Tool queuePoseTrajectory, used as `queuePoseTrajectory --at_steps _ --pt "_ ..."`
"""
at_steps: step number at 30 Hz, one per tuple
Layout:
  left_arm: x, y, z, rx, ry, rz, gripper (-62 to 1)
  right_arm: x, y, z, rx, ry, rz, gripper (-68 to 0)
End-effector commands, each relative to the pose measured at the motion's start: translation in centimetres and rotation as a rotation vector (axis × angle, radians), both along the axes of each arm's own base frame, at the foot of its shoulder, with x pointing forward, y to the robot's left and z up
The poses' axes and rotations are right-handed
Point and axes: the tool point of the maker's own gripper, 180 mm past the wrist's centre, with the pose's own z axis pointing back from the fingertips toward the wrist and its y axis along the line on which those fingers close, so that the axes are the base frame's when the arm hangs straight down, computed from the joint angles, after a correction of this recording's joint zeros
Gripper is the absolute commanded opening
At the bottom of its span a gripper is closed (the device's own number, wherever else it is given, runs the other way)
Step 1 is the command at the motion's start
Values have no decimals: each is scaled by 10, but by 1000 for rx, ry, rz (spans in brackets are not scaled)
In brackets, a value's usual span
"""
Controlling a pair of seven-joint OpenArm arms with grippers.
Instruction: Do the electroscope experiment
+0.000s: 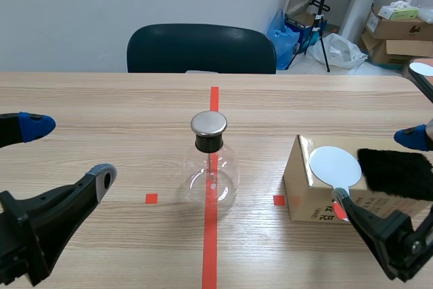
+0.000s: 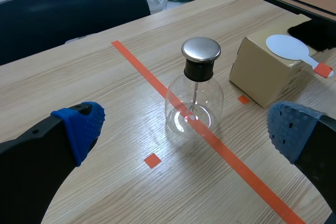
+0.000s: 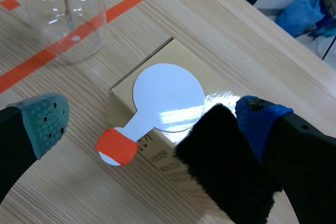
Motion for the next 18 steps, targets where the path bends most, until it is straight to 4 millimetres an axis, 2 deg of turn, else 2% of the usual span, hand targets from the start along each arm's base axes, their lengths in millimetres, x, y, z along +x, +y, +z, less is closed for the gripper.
queuePoseTrajectory --at_steps 1,6,18 --pt "1 -3 9 -28 -23 3 14 -5 5 4 -14 -21 33 4" --pt "1 -3 9 -28 -24 3 14 -21 8 -5 -153 -80 104 4" --pt "1 -3 9 -28 -23 3 14 -40 2 -29 -498 -155 132 4"
